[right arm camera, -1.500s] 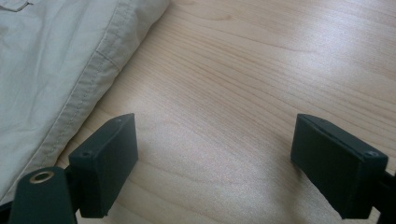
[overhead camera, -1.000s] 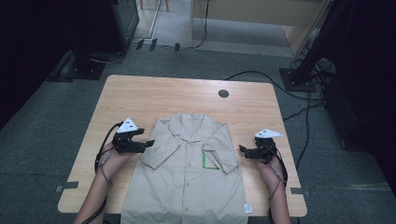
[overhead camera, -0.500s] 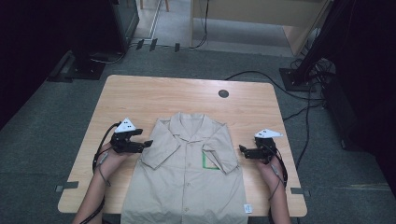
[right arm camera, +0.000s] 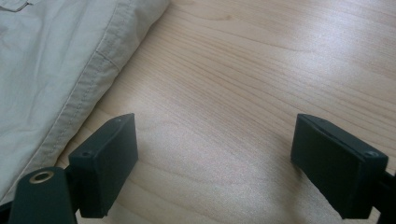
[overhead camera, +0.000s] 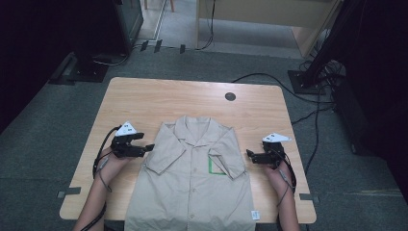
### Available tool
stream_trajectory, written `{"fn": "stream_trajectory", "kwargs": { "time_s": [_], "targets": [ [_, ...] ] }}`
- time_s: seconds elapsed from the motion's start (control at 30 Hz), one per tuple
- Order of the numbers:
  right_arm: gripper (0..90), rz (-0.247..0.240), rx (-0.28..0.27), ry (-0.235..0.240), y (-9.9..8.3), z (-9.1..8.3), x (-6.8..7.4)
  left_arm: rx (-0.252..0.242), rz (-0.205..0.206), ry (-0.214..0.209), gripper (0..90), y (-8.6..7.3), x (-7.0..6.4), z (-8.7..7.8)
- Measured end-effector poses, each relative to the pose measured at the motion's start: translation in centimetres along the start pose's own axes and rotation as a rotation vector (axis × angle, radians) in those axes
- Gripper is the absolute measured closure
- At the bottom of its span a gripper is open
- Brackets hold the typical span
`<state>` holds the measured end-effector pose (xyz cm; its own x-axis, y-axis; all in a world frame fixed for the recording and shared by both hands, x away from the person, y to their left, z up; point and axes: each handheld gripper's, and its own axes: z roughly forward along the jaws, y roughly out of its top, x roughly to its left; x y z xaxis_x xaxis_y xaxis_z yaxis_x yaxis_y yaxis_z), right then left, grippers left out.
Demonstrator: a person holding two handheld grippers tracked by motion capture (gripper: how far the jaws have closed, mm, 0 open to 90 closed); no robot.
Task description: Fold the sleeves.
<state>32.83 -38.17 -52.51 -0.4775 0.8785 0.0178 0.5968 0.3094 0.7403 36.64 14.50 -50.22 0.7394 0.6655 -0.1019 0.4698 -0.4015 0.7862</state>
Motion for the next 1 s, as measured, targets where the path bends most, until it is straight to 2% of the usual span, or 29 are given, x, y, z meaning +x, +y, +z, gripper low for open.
{"fn": "stream_trajectory", "kwargs": {
  "time_s": [0.5, 0.8, 1.0],
  "targets": [
    [14.5, 0.0, 0.0, 0.0, 0.0, 0.0, 0.0, 0.01, -0.041, 0.017, 28.2, -0.8, 1.3, -0.5],
    [14.5, 0.0, 0.0, 0.0, 0.0, 0.0, 0.0, 0.033, -0.044, 0.051, 28.2, -1.4, 2.1, -1.1],
    [14.5, 0.0, 0.0, 0.0, 0.0, 0.0, 0.0, 0.05, -0.017, 0.08, 28.2, -1.6, 2.3, -1.2]
  ]
}}
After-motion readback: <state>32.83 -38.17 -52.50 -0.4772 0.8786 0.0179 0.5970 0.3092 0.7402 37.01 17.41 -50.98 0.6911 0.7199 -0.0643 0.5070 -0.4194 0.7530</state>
